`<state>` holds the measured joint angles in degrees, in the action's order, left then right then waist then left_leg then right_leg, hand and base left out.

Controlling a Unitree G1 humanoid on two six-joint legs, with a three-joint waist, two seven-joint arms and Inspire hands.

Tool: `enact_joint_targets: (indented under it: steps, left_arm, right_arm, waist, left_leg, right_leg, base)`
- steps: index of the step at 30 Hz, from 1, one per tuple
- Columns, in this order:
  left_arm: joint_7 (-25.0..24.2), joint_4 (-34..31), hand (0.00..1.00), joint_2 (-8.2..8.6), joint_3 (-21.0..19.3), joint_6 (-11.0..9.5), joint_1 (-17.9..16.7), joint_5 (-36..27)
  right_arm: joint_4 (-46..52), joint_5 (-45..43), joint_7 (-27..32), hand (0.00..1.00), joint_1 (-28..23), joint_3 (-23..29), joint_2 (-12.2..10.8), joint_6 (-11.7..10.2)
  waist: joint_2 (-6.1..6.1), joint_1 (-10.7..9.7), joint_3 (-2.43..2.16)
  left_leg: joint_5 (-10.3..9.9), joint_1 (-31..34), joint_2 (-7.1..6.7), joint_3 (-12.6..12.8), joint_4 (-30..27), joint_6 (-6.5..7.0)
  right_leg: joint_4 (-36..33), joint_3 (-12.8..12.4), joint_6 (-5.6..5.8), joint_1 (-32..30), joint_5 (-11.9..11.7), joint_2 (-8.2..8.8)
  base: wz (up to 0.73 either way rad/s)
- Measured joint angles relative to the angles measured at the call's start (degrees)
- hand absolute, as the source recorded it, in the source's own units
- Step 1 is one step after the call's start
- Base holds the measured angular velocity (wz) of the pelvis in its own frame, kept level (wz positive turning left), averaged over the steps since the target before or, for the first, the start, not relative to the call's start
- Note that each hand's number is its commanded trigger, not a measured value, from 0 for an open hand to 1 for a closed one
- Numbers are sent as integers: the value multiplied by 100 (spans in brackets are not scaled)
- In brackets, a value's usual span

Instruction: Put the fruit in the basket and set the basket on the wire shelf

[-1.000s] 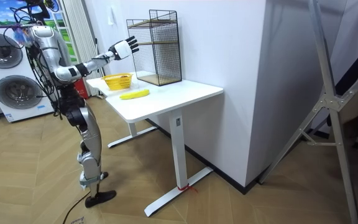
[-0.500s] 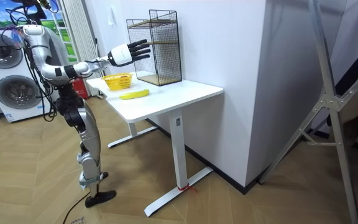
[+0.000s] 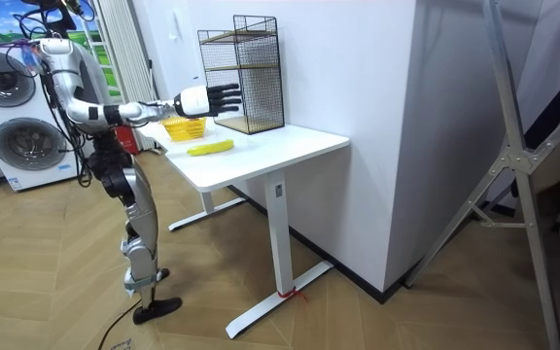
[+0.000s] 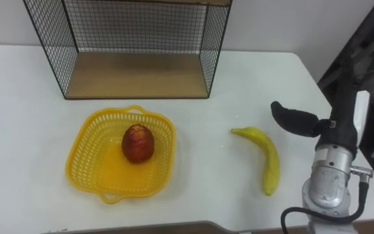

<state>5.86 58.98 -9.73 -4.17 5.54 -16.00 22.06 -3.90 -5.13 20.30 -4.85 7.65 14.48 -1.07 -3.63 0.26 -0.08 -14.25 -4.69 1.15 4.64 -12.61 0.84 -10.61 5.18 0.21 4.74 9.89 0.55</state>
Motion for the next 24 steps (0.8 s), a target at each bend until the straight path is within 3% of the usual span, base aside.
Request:
enact_joint_targets:
  steps: [6,18,24]
  left_arm:
    - [-25,-287,0,2,-11,37,-85,-3]
    - [-25,-439,0,2,-10,105,-167,7]
    - [-23,-368,0,2,-10,158,-159,3]
  right_arm:
    - [-64,-229,-340,0,-18,-170,62,18]
    - [-452,-236,-1047,0,-43,-384,65,229]
    - [-762,-257,-1185,0,-87,-432,61,334]
  waist:
    - [114,4,-16]
    - [33,31,-9]
    - [64,34,3]
  left_leg:
    - [0,0,4,-2,18,0]
    - [0,-2,4,-1,30,0]
    - [0,2,4,-5,40,0]
  right_leg:
    - [-1,8,0,-5,0,-1]
    - [-2,1,-1,-2,0,-1]
    - [-1,0,0,-6,0,-1]
  base:
    - [0]
    - [0]
    - [0]
